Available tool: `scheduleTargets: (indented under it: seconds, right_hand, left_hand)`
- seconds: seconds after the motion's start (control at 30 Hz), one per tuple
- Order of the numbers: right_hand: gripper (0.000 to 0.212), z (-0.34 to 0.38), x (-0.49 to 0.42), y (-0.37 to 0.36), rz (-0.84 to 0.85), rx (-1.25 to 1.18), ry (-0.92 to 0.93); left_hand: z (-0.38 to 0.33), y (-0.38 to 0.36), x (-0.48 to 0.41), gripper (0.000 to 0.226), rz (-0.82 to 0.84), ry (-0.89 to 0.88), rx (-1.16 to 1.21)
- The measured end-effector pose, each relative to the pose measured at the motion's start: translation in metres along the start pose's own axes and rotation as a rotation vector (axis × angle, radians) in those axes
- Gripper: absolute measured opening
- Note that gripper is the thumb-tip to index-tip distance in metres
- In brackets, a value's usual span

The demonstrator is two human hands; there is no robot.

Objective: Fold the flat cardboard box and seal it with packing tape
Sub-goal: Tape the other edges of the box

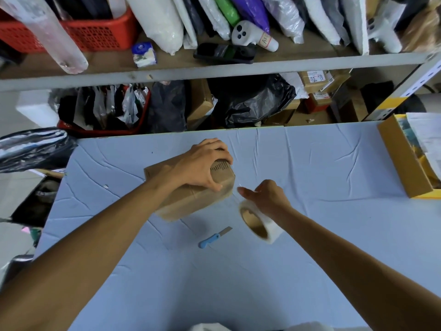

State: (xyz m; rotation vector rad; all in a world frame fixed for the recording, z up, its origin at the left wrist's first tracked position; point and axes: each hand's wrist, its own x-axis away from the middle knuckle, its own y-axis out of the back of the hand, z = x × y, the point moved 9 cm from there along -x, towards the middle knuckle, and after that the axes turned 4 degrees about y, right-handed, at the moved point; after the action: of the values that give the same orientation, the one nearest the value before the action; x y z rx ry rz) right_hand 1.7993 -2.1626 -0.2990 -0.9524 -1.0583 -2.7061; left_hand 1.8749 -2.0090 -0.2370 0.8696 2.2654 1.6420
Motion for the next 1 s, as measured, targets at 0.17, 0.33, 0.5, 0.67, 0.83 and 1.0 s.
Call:
scheduleTargets:
  seconds: [0.17, 0.33, 0.5, 0.67, 0.83, 1.0]
  right_hand:
    - [0.04, 0.01, 0.009, 0.013, 0.015, -0.246, 0.137]
    - [0.031, -0.004, 0.015, 0.01, 0.09, -0.315, 0.195]
    - [0.044, -0.039, 0.003, -0.014, 0.138, 0.07, 0.033]
    - [0.024, -0.015, 0.022, -0.003, 0.17, -0.398, 0.142]
    - [0.015, -0.023, 0.026, 0.001, 0.172, -0.499, 0.186]
    - [0.017, -0.033, 0.021, -0.006, 0.162, -0.453, 0.112]
  left_hand:
    - [0.009, -0.001, 0.001, 0.057, 0.049, 0.043, 0.01]
    - [0.011, -0.004, 0.002, 0.055, 0.092, 0.052, -0.033]
    - [0.006, -0.011, 0.0, 0.055, 0.081, 0.055, -0.043]
    - [0.026, -0.005, 0.003, 0.049, 0.096, 0.113, 0.131]
    - [0.027, -0.005, -0.005, 0.023, 0.073, 0.201, 0.259]
    - [0.022, -0.007, -0.006, 0.027, 0.006, 0.21, 0.146]
